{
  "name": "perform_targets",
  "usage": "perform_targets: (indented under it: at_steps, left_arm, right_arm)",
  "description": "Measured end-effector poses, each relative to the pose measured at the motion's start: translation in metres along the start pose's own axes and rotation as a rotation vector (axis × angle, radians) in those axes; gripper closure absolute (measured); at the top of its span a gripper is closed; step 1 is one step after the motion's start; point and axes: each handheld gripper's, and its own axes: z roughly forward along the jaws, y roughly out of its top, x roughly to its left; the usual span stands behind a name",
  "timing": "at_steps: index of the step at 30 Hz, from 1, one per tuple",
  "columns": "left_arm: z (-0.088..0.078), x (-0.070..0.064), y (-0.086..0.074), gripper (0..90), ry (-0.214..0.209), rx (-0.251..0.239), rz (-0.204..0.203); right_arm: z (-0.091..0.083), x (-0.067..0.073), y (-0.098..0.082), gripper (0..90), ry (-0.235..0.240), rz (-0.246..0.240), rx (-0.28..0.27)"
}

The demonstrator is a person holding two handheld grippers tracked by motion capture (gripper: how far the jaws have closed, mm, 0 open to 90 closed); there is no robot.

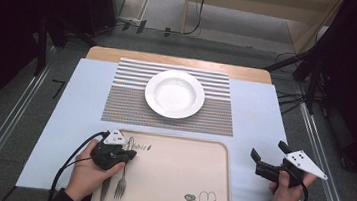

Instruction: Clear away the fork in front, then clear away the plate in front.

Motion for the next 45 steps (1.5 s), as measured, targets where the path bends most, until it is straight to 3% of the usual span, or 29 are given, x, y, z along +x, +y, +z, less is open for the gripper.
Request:
perform_targets:
  at_steps: [2, 4, 8, 10, 12, 15, 17, 24, 27, 31, 35, 39, 45]
  left_arm:
    - [-0.002, 0.001, 0.0, 86.0, -0.001, -0.012, -0.007]
    - [-0.005, 0.002, 0.0, 76.8, 0.001, -0.051, -0.027]
    - [-0.02, 0.008, 0.002, 45.3, 0.017, -0.182, -0.096]
    - [-0.027, 0.01, 0.003, 36.9, 0.024, -0.219, -0.108]
    - [-0.03, 0.012, 0.003, 21.2, 0.023, -0.231, -0.119]
    - [-0.034, 0.016, 0.002, 8.0, -0.038, -0.257, -0.12]
    - [-0.035, 0.016, 0.001, 0.2, -0.044, -0.269, -0.113]
    - [-0.035, 0.016, 0.003, 0.0, -0.047, -0.267, -0.114]
    - [-0.036, 0.018, 0.006, 0.0, -0.07, -0.259, -0.095]
    - [-0.038, 0.02, 0.01, 0.0, -0.057, -0.261, -0.082]
    - [-0.039, 0.023, 0.017, 0.0, -0.049, -0.264, -0.079]
    - [-0.039, 0.024, 0.025, 0.0, -0.036, -0.252, -0.049]
    - [-0.039, 0.031, 0.039, 0.0, -0.05, -0.265, -0.057]
  right_arm:
    - [0.001, 0.0, 0.0, 0.0, 0.0, -0.001, 0.001]
    - [0.001, 0.0, 0.0, 0.0, -0.001, -0.002, 0.003]
    - [0.001, 0.0, 0.0, 0.0, -0.001, 0.001, 0.004]
    - [0.001, 0.001, 0.0, 0.0, -0.001, 0.001, 0.003]
    - [0.001, 0.001, 0.0, 0.0, -0.001, 0.001, 0.003]
    - [0.001, 0.001, 0.0, 0.0, -0.001, -0.005, 0.006]
    - [0.001, 0.001, 0.0, 0.0, -0.001, -0.003, 0.005]
    - [0.002, 0.001, 0.0, 0.0, -0.002, -0.008, 0.003]
    - [0.002, 0.0, 0.001, 0.0, -0.002, -0.003, -0.004]
    - [0.002, 0.001, 0.001, 0.0, -0.004, -0.009, -0.003]
    - [0.002, 0.002, 0.0, 0.0, -0.003, -0.01, -0.007]
    - [0.002, 0.003, -0.001, 0.0, 0.0, -0.017, -0.006]
    - [0.0, 0.004, 0.0, 0.0, 0.0, -0.015, -0.015]
